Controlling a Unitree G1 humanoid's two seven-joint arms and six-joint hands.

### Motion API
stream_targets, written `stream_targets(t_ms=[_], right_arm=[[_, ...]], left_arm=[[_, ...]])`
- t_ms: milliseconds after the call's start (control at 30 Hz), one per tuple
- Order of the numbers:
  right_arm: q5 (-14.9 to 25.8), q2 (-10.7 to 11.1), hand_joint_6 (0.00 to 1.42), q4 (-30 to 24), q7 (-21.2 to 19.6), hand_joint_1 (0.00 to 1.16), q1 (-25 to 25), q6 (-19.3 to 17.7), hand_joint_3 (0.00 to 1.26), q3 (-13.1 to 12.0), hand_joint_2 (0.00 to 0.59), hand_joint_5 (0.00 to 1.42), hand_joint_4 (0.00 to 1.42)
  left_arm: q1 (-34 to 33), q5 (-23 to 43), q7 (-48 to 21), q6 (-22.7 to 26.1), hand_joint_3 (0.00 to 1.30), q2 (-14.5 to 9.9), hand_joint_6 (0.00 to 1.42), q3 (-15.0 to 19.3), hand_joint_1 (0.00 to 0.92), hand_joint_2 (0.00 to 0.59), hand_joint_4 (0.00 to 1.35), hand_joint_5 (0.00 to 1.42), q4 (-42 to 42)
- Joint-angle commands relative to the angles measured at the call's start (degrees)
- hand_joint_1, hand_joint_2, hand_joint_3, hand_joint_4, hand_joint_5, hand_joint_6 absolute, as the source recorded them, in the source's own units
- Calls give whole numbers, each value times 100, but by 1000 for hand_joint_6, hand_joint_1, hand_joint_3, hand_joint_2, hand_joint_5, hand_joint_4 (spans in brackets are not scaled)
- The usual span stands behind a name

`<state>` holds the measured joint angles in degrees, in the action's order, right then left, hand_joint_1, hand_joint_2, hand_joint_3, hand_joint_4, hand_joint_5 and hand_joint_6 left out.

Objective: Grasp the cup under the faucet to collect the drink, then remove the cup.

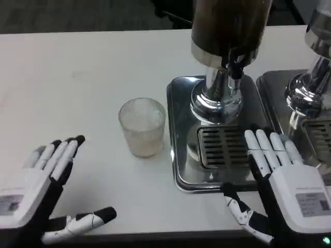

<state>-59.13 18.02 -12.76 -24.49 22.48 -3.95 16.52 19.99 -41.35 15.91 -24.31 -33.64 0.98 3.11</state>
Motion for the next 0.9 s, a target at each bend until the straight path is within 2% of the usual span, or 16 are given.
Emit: stream_targets(t_ms=[33,367,533,700,900], right_arm=[[115,-109,0,166,-103,448,-90,9,0,40,442,0,0],[141,-267,0,319,-99,459,-217,86,4,114,445,0,0],[343,-338,0,339,-16,465,-222,209,5,42,448,0,0],[377,-380,0,222,20,470,-151,292,10,55,453,0,0],[265,-450,0,29,-56,474,36,384,18,118,455,0,0]], left_arm=[[-440,332,343,-408,0,20,0,59,0,16,0,0,583],[-1873,667,440,-715,0,162,0,-167,15,1,0,0,2211],[-2767,798,561,-1177,0,264,44,-427,74,3,0,0,3292],[-3557,786,844,-1810,0,388,100,-697,123,3,0,51,4365],[-4217,767,811,-2032,0,488,133,-1012,154,6,0,101,5291]])
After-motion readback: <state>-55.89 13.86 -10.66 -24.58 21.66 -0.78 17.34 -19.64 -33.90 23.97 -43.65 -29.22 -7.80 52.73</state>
